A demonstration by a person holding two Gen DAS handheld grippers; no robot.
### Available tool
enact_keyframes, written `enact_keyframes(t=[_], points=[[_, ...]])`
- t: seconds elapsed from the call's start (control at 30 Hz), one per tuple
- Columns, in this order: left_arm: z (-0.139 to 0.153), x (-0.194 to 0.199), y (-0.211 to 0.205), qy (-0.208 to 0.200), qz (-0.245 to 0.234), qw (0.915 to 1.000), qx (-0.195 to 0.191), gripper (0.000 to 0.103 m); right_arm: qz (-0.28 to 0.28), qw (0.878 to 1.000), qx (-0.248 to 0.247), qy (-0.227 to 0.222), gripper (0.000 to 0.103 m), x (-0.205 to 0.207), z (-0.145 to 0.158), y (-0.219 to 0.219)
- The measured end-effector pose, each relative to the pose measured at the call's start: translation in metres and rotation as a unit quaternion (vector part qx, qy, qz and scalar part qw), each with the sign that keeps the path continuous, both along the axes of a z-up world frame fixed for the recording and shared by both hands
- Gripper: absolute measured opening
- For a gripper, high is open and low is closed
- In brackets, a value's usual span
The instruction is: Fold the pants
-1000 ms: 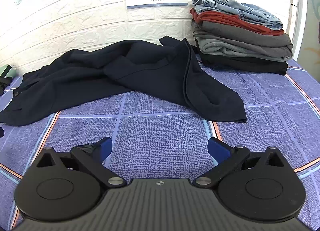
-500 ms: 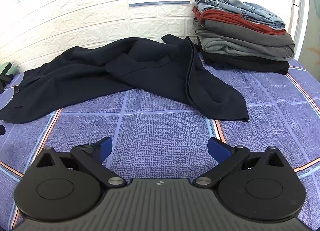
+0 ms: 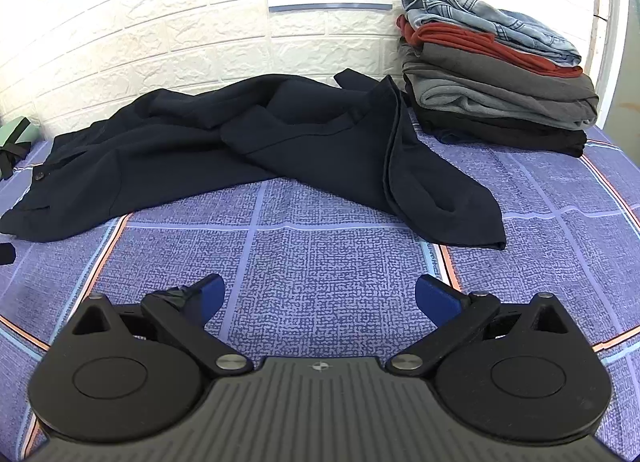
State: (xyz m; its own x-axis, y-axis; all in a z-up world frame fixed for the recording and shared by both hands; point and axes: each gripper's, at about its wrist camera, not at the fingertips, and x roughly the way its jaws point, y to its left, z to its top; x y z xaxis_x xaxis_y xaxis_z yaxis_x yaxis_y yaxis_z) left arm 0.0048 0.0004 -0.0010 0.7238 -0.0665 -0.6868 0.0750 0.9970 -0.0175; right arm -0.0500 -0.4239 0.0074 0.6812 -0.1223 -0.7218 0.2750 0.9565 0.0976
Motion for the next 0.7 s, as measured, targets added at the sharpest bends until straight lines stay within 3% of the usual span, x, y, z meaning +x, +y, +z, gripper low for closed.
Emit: enact_keyframes(t=[0.7], points=[[-0.005,0.007,0.001,0.007,0.005,1.0,0.002,0.103,0.012,1.0,-0.003,0.008,0.103,0.011,-0.003,0.006]])
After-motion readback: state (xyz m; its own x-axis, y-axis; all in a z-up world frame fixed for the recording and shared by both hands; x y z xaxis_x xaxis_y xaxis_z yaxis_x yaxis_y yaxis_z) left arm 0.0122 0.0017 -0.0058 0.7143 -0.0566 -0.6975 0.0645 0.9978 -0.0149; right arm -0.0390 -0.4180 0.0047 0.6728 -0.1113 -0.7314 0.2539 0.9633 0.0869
